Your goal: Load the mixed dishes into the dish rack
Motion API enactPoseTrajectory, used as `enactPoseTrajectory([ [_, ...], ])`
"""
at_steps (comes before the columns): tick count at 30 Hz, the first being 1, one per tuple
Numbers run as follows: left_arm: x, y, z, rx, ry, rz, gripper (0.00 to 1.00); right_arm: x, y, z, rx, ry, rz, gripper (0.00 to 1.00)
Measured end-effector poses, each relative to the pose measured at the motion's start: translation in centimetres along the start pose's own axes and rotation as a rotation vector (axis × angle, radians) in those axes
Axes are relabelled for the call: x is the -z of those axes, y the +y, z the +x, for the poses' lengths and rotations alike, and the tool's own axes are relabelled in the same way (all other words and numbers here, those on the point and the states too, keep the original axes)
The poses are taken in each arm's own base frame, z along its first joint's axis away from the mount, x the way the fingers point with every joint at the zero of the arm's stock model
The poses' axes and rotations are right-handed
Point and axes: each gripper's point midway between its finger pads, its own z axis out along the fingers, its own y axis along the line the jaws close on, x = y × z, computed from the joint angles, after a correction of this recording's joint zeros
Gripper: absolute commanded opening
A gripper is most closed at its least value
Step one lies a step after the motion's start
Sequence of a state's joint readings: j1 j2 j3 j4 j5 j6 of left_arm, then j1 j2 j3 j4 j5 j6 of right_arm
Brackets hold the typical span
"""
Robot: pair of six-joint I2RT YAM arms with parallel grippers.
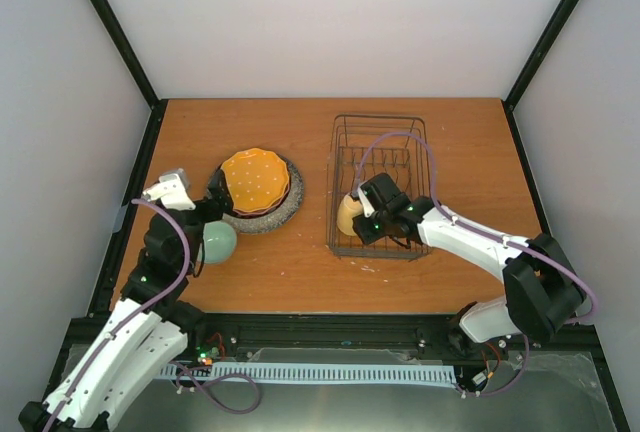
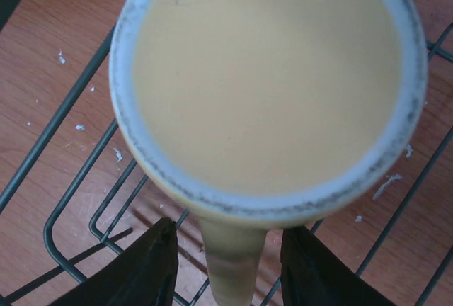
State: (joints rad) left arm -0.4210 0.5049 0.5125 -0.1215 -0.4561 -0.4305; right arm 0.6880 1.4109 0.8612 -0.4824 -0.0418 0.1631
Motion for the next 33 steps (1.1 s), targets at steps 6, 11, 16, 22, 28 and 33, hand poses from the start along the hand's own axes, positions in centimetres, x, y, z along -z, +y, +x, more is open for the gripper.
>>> enactPoseTrajectory([
  [6,0.5,-3.0,-0.3,-0.07,0.035,0.158,0.99,0.6,0.1,-0.5,-0.002,-0.01,0.0,0.48],
  [11,0.3,-8.4,-6.7,-0.195,0.056,0.292,0.73,4.3,0.2,-2.7,-0.011,-0.101,0.006,0.5],
  [16,-2.2,-13.1,-13.8,-0.369,0.085,0.317,0.6,10.8,0.6,-7.0,-0.017,-0.284,0.007,0.51],
  [22,-7.6,-6.0,-5.4,-0.507,0.514,0.214,0.77,15.3,1.8,-11.1,0.013,-0.402,-0.029,0.52],
  [28,-5.1,-0.1,3.3,-0.477,0.845,0.225,0.79,13.2,3.3,-11.1,0.07,-0.338,-0.104,0.52],
  [33,-2.1,1.4,7.2,-0.456,0.958,0.274,0.77,12.2,4.7,-10.6,0.088,-0.303,-0.192,0.52],
])
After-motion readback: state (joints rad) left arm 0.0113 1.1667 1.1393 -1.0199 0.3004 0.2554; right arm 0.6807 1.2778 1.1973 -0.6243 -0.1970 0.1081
